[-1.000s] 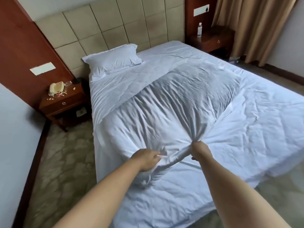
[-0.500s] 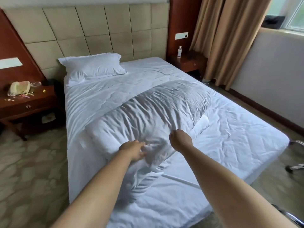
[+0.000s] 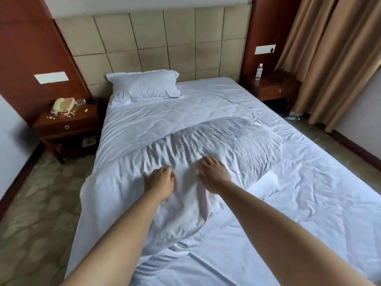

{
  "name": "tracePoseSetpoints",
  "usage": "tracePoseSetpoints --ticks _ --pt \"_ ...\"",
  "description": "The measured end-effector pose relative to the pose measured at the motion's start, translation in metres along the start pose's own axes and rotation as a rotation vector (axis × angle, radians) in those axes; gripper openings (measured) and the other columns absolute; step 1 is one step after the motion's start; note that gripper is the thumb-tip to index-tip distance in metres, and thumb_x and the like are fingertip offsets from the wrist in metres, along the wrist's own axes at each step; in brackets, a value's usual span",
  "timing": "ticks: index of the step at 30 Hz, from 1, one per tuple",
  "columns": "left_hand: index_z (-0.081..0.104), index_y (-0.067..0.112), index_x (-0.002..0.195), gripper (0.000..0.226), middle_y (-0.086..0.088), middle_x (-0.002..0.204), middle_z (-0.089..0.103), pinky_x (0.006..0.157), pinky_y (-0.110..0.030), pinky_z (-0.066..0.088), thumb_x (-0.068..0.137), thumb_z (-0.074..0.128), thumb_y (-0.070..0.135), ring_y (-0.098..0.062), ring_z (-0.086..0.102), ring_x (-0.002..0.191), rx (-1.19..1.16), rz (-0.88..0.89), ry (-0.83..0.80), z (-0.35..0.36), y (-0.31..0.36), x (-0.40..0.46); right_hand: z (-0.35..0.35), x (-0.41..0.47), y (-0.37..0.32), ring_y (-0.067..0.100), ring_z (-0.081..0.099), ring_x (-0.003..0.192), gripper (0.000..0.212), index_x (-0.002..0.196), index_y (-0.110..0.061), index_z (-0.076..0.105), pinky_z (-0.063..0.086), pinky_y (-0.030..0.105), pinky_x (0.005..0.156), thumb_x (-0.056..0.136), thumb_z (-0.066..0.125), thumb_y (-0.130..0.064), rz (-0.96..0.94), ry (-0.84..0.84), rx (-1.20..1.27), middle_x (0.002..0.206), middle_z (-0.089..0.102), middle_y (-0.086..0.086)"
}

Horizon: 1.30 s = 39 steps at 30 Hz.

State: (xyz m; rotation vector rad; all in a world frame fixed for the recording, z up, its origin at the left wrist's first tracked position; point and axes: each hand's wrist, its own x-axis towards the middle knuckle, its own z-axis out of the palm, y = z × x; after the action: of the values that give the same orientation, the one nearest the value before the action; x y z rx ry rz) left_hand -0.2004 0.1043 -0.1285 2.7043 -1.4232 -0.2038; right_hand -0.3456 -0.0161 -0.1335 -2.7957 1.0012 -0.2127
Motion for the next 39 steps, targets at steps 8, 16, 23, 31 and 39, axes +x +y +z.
tracePoseSetpoints --ticks 8,16,23,31,39 --pt "0.064 0.023 0.117 0.037 0.0 0.144 0.033 0.111 -0.064 0.008 0.097 0.037 0.039 -0.02 0.015 0.141 0.096 -0.183 -0.07 0.005 0.054 0.05 -0.024 0.088 0.046 0.025 0.042 0.121 0.03 0.115 -0.015 0.061 0.027 0.034 0.103 0.092 0.044 -0.023 -0.282 -0.036 -0.115 0.123 0.057 0.006" --pt "0.01 0.042 0.148 0.073 0.011 0.16 -0.011 0.111 -0.065 -0.003 0.084 0.011 0.076 -0.021 -0.014 0.147 0.019 -0.335 -0.041 0.041 0.03 0.058 0.031 0.118 0.094 0.024 -0.004 0.148 0.077 0.15 -0.04 0.008 -0.007 0.052 0.117 0.081 0.011 -0.073 -0.327 -0.131 -0.12 0.161 0.002 -0.003" --pt "0.023 0.025 0.15 0.075 -0.01 0.157 0.023 0.106 -0.07 0.014 0.091 0.015 0.069 -0.039 0.02 0.143 0.104 -0.244 0.159 0.138 0.027 0.042 0.124 0.078 0.115 0.031 0.015 0.146 0.069 0.149 -0.028 0.024 0.006 0.057 0.115 0.089 0.031 -0.06 -0.352 0.077 0.006 0.158 0.02 0.007" --pt "0.02 0.028 0.151 0.069 -0.015 0.154 0.026 0.107 -0.071 0.01 0.093 0.028 0.064 -0.043 0.02 0.142 0.145 -0.183 0.347 0.226 0.013 0.059 0.211 0.076 0.126 0.034 0.012 0.145 0.064 0.149 -0.028 0.023 0.0 0.053 0.115 0.092 0.034 -0.054 -0.39 0.211 -0.016 0.157 0.016 0.007" --pt "0.03 0.031 0.145 0.066 -0.011 0.156 0.024 0.11 -0.068 0.004 0.089 0.033 0.064 -0.04 0.017 0.143 0.16 -0.232 0.228 0.254 0.009 0.064 0.253 0.075 0.125 0.029 -0.007 0.148 0.055 0.147 -0.031 0.015 -0.005 0.051 0.117 0.098 0.016 -0.054 -0.382 0.192 -0.04 0.161 -0.009 0.002"
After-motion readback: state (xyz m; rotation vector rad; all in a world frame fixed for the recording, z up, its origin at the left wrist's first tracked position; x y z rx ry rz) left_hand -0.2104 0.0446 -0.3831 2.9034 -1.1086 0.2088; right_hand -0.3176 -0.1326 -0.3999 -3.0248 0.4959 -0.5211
